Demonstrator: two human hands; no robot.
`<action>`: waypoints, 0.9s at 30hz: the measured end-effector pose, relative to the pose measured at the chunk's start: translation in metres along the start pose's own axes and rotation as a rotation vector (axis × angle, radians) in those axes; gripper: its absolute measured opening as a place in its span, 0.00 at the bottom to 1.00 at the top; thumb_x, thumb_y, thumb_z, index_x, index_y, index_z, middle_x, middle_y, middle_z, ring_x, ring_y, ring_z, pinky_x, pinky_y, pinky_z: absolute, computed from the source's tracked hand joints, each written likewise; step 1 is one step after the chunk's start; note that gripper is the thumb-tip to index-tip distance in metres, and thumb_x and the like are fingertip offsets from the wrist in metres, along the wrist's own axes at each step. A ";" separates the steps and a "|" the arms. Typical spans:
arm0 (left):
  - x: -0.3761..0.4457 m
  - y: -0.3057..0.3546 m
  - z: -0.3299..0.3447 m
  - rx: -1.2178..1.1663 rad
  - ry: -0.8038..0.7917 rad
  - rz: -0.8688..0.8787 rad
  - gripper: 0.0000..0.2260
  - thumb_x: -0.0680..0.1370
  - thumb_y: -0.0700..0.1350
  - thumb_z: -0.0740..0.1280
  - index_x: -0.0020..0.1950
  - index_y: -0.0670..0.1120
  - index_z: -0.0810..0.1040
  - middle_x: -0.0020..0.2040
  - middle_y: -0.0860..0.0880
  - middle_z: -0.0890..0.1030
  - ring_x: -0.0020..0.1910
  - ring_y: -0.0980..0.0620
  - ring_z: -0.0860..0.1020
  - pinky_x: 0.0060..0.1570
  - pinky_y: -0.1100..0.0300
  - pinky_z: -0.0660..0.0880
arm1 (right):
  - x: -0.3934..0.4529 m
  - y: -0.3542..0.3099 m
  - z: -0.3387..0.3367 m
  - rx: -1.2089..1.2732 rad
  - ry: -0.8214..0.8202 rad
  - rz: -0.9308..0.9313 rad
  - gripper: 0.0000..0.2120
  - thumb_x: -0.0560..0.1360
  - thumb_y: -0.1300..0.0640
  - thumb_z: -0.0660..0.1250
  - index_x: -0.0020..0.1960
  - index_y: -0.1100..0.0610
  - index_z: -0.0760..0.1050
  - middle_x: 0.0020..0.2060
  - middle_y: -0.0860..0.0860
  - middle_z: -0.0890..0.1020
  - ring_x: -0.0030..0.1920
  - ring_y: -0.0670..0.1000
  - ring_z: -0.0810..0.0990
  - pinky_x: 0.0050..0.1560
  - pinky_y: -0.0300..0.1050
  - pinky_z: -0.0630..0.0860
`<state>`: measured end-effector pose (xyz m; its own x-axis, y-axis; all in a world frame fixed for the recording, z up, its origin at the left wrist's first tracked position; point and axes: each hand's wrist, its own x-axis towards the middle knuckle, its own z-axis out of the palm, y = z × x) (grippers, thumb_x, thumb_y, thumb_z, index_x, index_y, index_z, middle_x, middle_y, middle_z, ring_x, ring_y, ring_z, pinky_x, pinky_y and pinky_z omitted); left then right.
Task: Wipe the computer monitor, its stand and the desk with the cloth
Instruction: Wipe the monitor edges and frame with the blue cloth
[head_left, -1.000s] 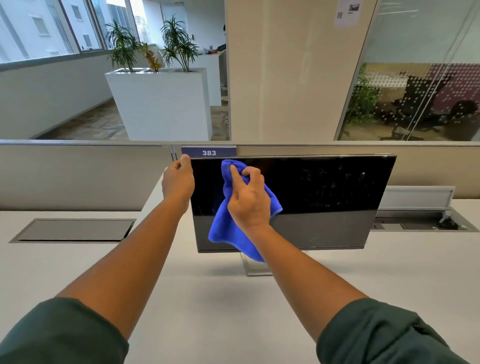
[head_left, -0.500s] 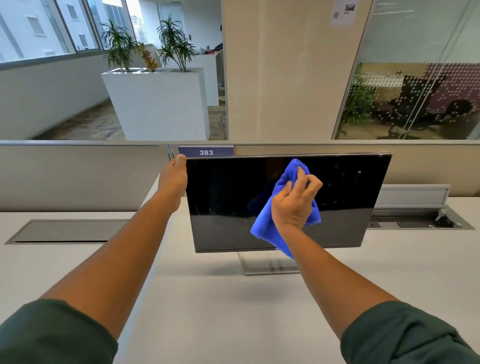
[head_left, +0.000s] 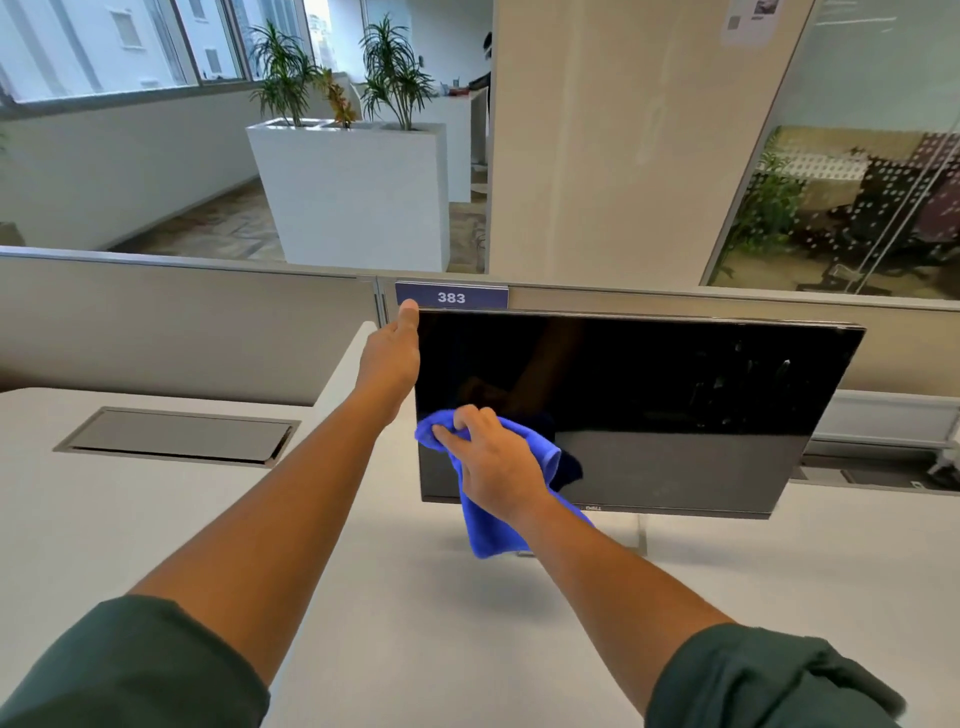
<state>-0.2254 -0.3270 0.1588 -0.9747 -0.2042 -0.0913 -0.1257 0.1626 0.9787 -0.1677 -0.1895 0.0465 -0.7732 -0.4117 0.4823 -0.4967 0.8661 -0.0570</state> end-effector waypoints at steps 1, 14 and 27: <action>-0.001 0.000 0.000 0.006 0.007 0.005 0.23 0.80 0.67 0.52 0.46 0.51 0.76 0.47 0.45 0.81 0.48 0.48 0.79 0.59 0.45 0.77 | -0.011 0.004 0.005 0.003 -0.024 0.007 0.24 0.69 0.63 0.71 0.64 0.54 0.76 0.51 0.52 0.75 0.46 0.53 0.75 0.30 0.45 0.76; 0.003 0.001 -0.006 -0.037 -0.054 -0.025 0.23 0.81 0.64 0.55 0.61 0.48 0.76 0.56 0.45 0.81 0.57 0.44 0.79 0.63 0.45 0.75 | 0.015 0.018 -0.018 0.029 0.536 0.452 0.27 0.65 0.68 0.70 0.64 0.59 0.76 0.61 0.54 0.64 0.52 0.61 0.79 0.36 0.45 0.77; 0.000 0.002 -0.006 0.021 -0.045 -0.012 0.23 0.80 0.67 0.53 0.59 0.51 0.74 0.58 0.45 0.79 0.58 0.44 0.77 0.63 0.44 0.75 | -0.017 -0.002 0.024 -0.190 -0.165 -0.103 0.15 0.69 0.63 0.69 0.55 0.53 0.79 0.55 0.50 0.76 0.48 0.53 0.75 0.38 0.45 0.75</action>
<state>-0.2242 -0.3326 0.1619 -0.9804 -0.1623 -0.1119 -0.1411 0.1807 0.9734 -0.1628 -0.1908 0.0175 -0.7841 -0.5276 0.3268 -0.5051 0.8485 0.1578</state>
